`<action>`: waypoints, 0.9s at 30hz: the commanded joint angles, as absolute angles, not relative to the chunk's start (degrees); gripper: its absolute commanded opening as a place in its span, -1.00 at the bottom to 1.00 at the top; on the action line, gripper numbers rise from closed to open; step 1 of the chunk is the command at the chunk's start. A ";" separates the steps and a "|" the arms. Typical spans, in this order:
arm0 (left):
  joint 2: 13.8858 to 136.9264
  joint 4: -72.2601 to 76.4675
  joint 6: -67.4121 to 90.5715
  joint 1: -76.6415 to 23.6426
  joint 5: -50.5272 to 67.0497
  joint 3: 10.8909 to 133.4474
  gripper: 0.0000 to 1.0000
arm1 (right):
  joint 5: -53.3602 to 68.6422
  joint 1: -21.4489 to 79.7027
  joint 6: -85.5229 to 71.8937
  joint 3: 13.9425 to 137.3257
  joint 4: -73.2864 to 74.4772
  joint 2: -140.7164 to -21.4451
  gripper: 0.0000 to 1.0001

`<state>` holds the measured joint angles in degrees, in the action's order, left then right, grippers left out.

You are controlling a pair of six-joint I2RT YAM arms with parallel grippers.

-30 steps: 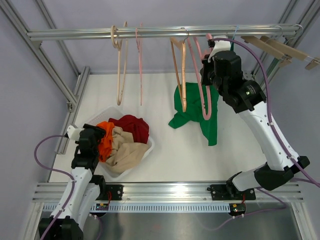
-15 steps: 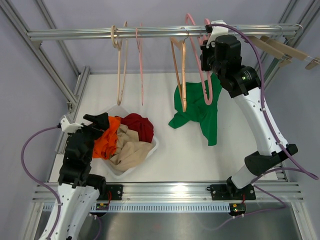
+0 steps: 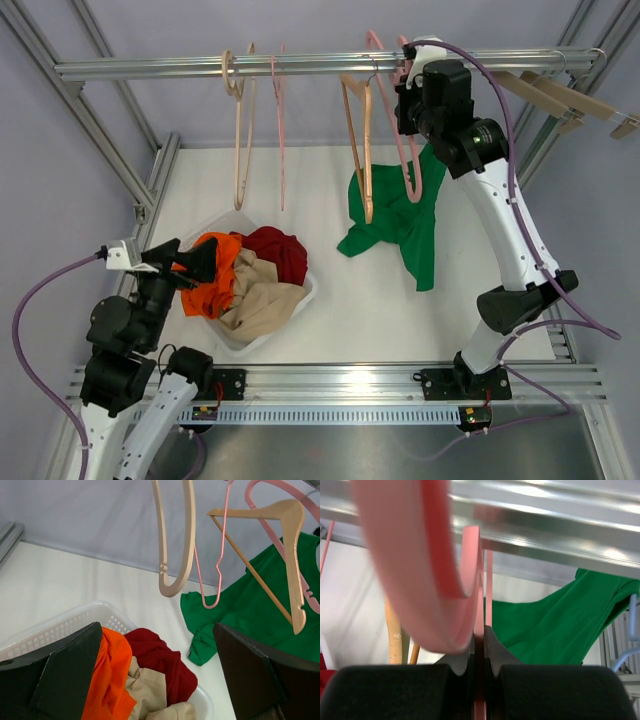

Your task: Remove the t-shirt from the hanger

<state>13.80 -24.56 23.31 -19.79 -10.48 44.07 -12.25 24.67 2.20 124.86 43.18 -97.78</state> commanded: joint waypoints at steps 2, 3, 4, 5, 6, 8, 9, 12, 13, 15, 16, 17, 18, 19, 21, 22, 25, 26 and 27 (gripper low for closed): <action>11.61 -22.68 17.05 -21.26 -1.34 42.64 0.98 | -11.78 23.64 0.35 127.44 42.54 -101.07 -1.00; 11.08 -21.89 16.70 -21.53 -0.62 41.06 0.98 | -11.78 23.64 0.35 127.35 42.45 -101.34 -1.00; 10.81 -21.80 16.44 -21.71 -0.35 40.61 0.98 | -12.13 23.56 0.26 127.53 42.45 -101.60 -1.00; 10.55 -21.97 16.26 -22.32 -0.35 40.52 0.98 | -12.30 23.47 0.35 127.44 42.36 -102.04 -1.00; 10.20 -21.89 16.00 -22.67 -0.35 40.43 0.98 | -12.30 23.21 0.35 127.44 42.28 -102.22 -1.00; 10.11 -21.80 15.82 -23.03 -0.35 40.34 0.98 | -11.87 22.77 -1.31 127.27 41.93 -102.65 -1.00; 10.28 -21.80 15.82 -23.11 0.52 40.25 0.98 | -11.78 22.50 -1.67 127.09 41.75 -102.74 -1.00; 10.28 -21.10 15.56 -23.82 3.94 40.08 0.98 | -11.51 22.24 -2.72 125.86 40.61 -102.74 -1.00; 10.37 -21.01 15.47 -23.91 4.48 39.99 0.98 | -11.60 22.24 -2.99 125.42 40.43 -102.57 -1.00; 10.37 -20.83 15.12 -24.08 5.36 39.90 0.98 | -12.21 22.15 -3.25 123.67 39.64 -101.96 -1.00; 10.55 -20.83 15.12 -24.08 5.45 39.90 0.98 | -13.43 22.15 -3.69 121.75 39.12 -101.52 -1.00; 10.55 -20.83 15.12 -24.08 5.45 39.73 0.98 | -13.88 22.15 -3.78 120.86 37.98 -100.47 -1.00; 10.55 -20.83 15.03 -24.08 5.45 39.81 0.98 | -14.15 22.15 -4.04 119.81 37.45 -99.85 -1.00; 10.72 -20.83 15.03 -24.17 5.45 39.73 0.98 | -14.15 22.15 -4.39 118.23 36.92 -99.23 -0.96; 10.90 -20.83 15.03 -24.17 5.71 39.73 0.98 | -13.63 22.06 -4.83 116.99 36.04 -97.39 -0.82; 10.90 -20.74 15.03 -24.17 5.71 39.73 0.98 | -13.19 22.06 -5.18 115.85 35.77 -96.77 -0.57; 10.99 -20.83 15.03 -24.17 5.63 39.64 0.98 | -13.18 22.06 -6.15 113.65 35.07 -93.79 -0.12; 10.99 -20.74 15.03 -24.17 5.63 39.64 0.98 | -12.57 22.06 -6.41 113.12 34.81 -91.87 0.09; 10.99 -20.74 15.03 -24.17 5.71 39.64 0.98 | -12.57 22.15 -6.59 112.68 34.80 -90.98 0.19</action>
